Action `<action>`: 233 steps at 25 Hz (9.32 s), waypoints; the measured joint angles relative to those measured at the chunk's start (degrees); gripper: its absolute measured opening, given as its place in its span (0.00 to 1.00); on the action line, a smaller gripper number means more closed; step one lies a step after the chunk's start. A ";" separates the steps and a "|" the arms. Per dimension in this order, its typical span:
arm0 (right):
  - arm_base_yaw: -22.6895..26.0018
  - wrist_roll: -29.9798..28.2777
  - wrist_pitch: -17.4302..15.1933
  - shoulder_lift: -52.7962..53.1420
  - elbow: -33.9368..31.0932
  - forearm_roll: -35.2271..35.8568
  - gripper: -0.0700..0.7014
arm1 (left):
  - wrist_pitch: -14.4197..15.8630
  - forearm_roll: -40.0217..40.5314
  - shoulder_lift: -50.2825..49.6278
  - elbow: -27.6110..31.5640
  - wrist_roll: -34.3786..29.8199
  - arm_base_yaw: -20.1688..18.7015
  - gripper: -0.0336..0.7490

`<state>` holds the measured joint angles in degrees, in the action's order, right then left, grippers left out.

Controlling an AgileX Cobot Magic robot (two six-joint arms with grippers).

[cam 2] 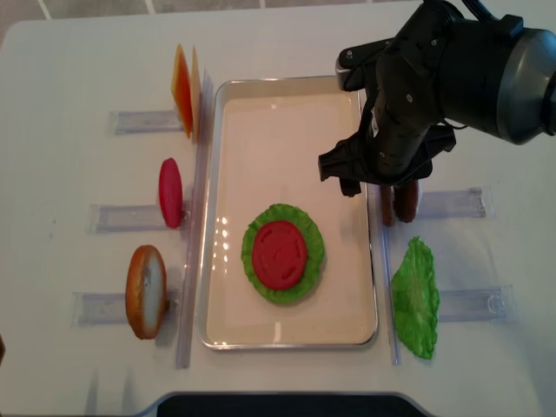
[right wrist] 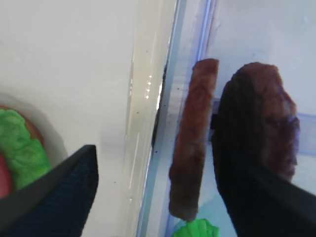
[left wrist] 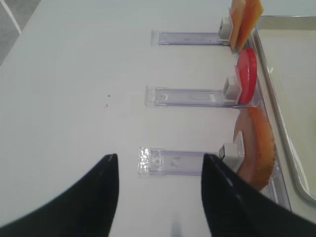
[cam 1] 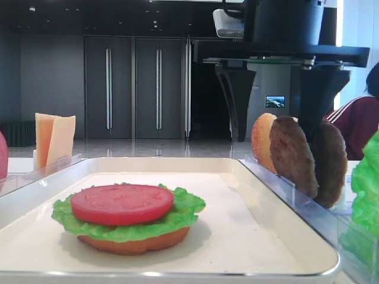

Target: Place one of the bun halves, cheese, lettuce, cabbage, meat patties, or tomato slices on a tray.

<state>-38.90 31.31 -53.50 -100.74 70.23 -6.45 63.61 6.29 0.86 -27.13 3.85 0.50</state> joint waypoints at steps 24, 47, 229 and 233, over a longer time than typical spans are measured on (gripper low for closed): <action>0.00 -0.05 0.05 -0.07 0.00 -2.97 0.30 | 0.00 0.00 0.00 0.00 0.41 0.00 0.57; -0.01 -0.46 -1.30 11.62 0.00 0.66 0.28 | 0.00 0.00 0.00 0.00 0.47 0.00 0.57; 38.36 -32.17 -11.93 99.53 -41.66 7.03 0.77 | 0.00 0.00 0.00 0.00 0.28 0.00 0.57; 38.36 -32.17 -11.85 101.00 -41.70 7.03 0.77 | 0.00 0.00 0.00 0.00 0.28 0.00 0.57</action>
<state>-0.54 -0.86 -65.36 0.26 28.53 0.58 63.61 6.29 0.86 -27.13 4.13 0.50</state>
